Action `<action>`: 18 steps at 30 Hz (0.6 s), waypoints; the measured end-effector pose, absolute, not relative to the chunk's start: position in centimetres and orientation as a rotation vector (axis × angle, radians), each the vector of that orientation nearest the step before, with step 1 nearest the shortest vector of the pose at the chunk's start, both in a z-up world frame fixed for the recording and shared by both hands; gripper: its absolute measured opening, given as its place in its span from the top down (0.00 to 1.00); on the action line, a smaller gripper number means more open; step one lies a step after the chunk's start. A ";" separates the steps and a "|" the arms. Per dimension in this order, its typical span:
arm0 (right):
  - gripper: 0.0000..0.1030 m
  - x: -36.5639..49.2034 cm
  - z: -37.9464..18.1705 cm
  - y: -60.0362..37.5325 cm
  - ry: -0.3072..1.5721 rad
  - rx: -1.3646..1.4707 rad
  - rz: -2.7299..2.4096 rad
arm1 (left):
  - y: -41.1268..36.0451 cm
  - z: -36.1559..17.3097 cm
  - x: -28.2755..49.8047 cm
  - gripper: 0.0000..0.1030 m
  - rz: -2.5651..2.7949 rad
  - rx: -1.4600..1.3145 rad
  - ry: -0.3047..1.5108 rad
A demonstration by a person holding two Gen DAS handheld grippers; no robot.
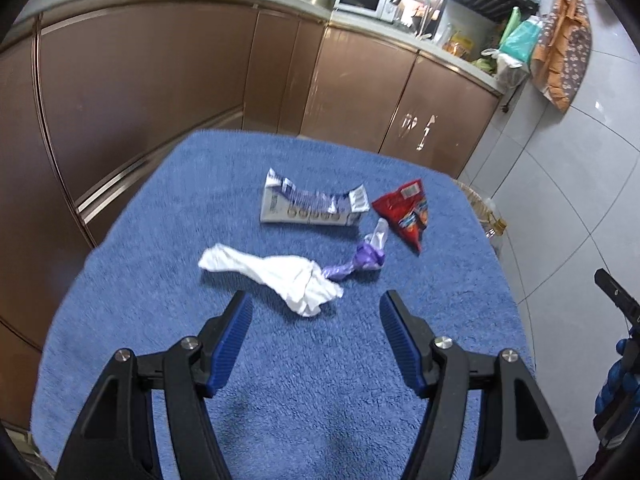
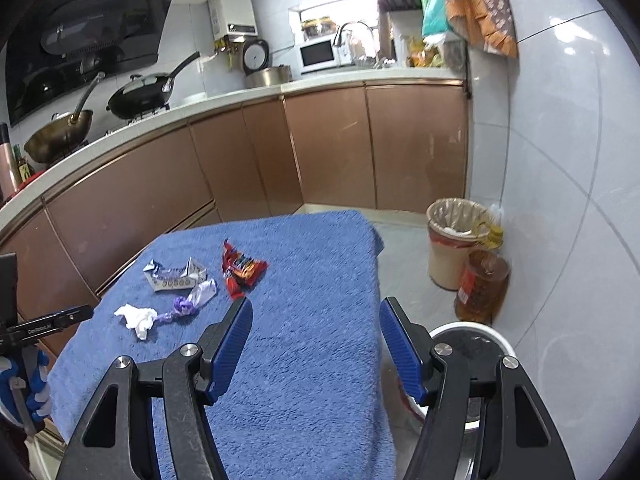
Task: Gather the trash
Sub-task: 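Grasp the long white tissue with the left tool while the right tool reaches the purple bag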
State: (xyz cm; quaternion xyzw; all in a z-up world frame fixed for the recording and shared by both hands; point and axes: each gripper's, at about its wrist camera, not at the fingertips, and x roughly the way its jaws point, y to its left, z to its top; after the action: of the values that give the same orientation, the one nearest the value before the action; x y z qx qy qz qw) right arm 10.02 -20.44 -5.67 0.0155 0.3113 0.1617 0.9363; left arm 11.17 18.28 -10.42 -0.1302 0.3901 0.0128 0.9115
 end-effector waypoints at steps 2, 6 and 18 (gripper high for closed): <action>0.38 10.5 -6.3 -19.8 0.655 0.028 0.353 | 18.5 -11.2 11.7 0.38 0.034 -0.282 0.823; 0.38 11.5 -7.4 -18.5 0.691 0.028 0.401 | 19.4 -13.0 13.1 0.38 0.053 -0.344 0.860; 0.38 15.6 -10.7 -11.7 0.817 -0.003 0.571 | 23.0 -17.0 18.0 0.38 0.096 -0.547 0.909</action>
State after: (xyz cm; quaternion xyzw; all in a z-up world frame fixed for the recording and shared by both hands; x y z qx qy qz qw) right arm 15.63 -11.68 -10.73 -0.0016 0.3916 0.2738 0.8785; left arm 18.02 23.02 -16.97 -0.2606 0.4333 0.0459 0.8615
